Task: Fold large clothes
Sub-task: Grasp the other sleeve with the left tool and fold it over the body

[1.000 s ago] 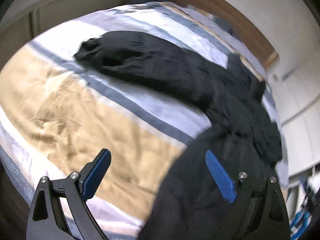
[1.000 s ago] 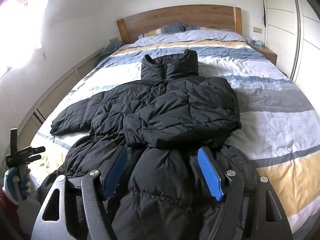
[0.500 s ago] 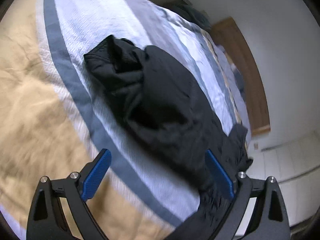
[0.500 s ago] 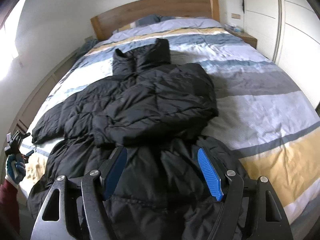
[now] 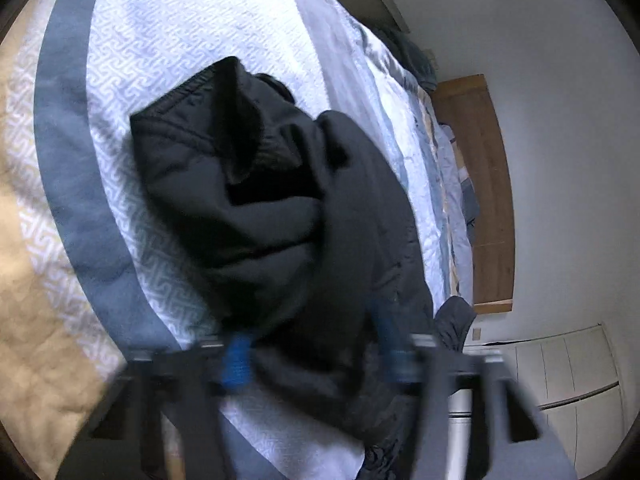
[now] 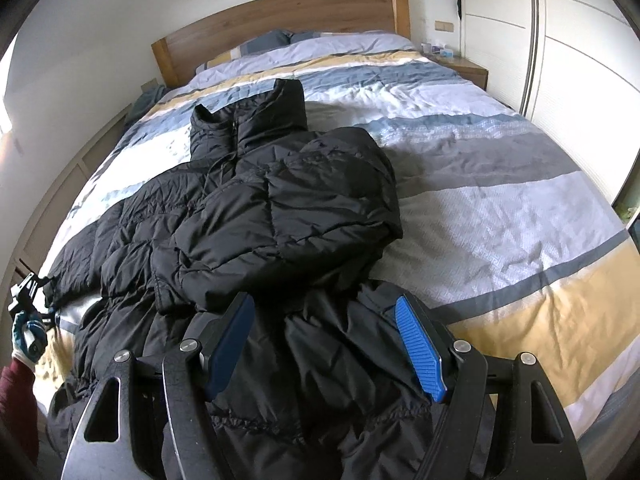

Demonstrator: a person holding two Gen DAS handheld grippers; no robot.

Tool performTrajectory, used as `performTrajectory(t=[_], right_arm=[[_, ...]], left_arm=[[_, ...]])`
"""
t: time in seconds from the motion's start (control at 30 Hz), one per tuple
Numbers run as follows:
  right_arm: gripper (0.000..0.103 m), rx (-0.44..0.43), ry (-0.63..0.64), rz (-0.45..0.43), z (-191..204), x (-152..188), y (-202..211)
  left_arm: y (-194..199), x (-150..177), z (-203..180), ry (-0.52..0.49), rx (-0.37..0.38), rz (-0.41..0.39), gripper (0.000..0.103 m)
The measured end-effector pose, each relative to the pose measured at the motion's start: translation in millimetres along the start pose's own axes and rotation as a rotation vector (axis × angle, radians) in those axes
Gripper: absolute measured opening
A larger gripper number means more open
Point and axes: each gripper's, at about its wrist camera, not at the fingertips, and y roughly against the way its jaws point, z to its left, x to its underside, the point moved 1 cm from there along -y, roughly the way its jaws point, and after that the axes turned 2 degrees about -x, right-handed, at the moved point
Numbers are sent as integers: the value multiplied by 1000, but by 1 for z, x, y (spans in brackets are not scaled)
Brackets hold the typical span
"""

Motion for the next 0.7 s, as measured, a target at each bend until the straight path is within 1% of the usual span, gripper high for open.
performTrajectory(t=[0.03, 0.07, 0.17, 0.33, 0.5, 0.63, 0.7], right_arm=[[73, 1, 1, 1, 0, 1, 0], [73, -1, 0, 1, 0, 1, -1], [73, -4, -4, -1, -2, 3, 0], [73, -20, -19, -13, -5, 4, 3], [73, -49, -54, -34, -15, 11, 11], [73, -58, -83, -55, -26, 15, 20], [73, -46, -86, -62, -31, 15, 23]], left_arm=[[1, 0, 0, 10, 13, -1, 20], [4, 3, -3, 6, 21, -10, 14], [11, 10, -23, -73, 10, -34, 9], [28, 22, -68, -210, 16, -74, 8], [47, 43, -118, -337, 58, -98, 8], [62, 74, -162, -452, 101, -105, 8], [64, 91, -190, -508, 129, -92, 8]])
